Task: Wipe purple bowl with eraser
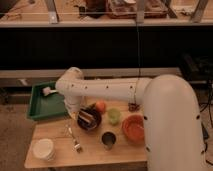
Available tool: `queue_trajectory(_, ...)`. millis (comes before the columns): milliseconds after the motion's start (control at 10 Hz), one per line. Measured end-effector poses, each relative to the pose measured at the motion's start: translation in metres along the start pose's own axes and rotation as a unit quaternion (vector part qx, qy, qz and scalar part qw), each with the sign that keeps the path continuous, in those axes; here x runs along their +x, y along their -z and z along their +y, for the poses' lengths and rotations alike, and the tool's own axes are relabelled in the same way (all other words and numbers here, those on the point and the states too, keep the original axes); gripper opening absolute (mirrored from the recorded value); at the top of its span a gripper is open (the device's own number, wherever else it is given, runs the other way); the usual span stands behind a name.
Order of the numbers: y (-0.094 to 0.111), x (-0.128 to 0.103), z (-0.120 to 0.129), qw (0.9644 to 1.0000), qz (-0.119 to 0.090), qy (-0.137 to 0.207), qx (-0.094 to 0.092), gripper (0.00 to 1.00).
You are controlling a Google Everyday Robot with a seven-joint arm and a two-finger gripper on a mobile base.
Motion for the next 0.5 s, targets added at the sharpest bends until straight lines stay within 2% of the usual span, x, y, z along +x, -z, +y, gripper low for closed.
queue_trajectory(200, -0.013, -0.005, -0.021, 0.9997, -0.016, 0.016, 0.007, 0.05)
queue_trajectory(500, -0.019, -0.021, -0.026, 0.9994, -0.033, 0.003, 0.006, 0.05)
